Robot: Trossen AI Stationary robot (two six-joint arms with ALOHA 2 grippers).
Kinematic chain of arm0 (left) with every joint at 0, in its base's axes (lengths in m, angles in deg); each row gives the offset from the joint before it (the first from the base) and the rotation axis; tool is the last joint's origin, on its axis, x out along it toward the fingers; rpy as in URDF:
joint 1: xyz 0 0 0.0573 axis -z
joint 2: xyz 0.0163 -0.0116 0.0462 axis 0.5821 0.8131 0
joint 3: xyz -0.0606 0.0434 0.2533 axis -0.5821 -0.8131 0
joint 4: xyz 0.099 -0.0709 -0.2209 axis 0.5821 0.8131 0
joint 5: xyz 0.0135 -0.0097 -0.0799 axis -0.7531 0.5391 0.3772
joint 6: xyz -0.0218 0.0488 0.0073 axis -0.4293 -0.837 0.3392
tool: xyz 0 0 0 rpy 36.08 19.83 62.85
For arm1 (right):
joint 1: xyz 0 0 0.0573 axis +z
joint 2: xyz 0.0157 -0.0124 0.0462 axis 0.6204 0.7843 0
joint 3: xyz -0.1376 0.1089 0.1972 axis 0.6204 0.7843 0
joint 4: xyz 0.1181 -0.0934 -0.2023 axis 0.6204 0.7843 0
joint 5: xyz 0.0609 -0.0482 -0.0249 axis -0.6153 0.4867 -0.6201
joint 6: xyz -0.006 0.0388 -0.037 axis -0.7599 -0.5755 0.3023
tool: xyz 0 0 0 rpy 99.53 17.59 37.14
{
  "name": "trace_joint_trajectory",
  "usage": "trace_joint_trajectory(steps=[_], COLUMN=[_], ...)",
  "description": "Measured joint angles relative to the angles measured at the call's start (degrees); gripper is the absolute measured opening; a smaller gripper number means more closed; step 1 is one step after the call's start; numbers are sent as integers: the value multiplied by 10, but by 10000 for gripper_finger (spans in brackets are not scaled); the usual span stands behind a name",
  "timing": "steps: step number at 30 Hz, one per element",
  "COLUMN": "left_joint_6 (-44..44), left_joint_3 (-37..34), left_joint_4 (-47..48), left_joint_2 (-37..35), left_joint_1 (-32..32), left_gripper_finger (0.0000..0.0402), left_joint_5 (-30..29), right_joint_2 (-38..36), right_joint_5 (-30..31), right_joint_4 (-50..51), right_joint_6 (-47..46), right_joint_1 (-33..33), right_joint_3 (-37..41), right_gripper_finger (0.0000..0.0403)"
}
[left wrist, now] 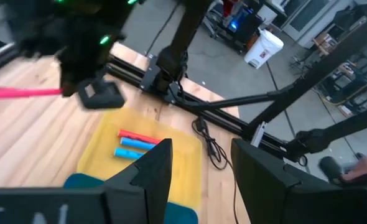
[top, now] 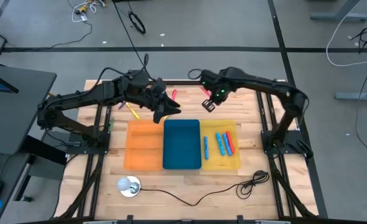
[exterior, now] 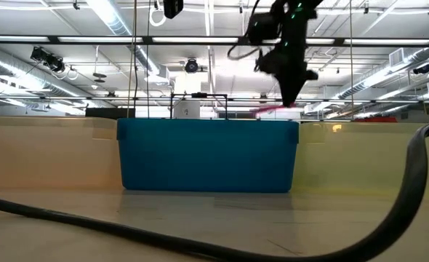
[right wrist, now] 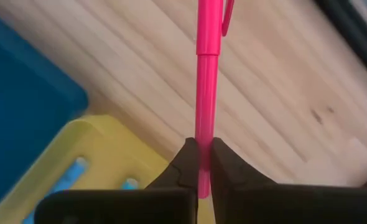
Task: Pick & Place Markers
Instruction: Put the right pink pen into the blue bin
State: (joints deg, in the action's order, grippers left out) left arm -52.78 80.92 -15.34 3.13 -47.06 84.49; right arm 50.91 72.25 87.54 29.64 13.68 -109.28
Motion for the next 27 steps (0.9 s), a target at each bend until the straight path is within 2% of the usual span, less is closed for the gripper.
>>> trace_joint_trajectory(steps=[6, 13, 27], left_joint_6=[0, 0, -10], left_joint_3=[1, 1, 1], left_joint_4=[-21, -26, -46], left_joint_2=[0, 0, 0], left_joint_1=[0, 0, 0], left_gripper_finger=[172, 172, 172], left_joint_5=[-9, -9, -8], right_joint_2=[-84, -142, -191], right_joint_5=[-4, -23, -147], right_joint_4=[-5, -78, -291], right_joint_6=[-4, -1, 31], right_joint_1=[6, 34, 104], right_joint_3=[-1, -1, -1], right_gripper_finger=[10, 10, 9])
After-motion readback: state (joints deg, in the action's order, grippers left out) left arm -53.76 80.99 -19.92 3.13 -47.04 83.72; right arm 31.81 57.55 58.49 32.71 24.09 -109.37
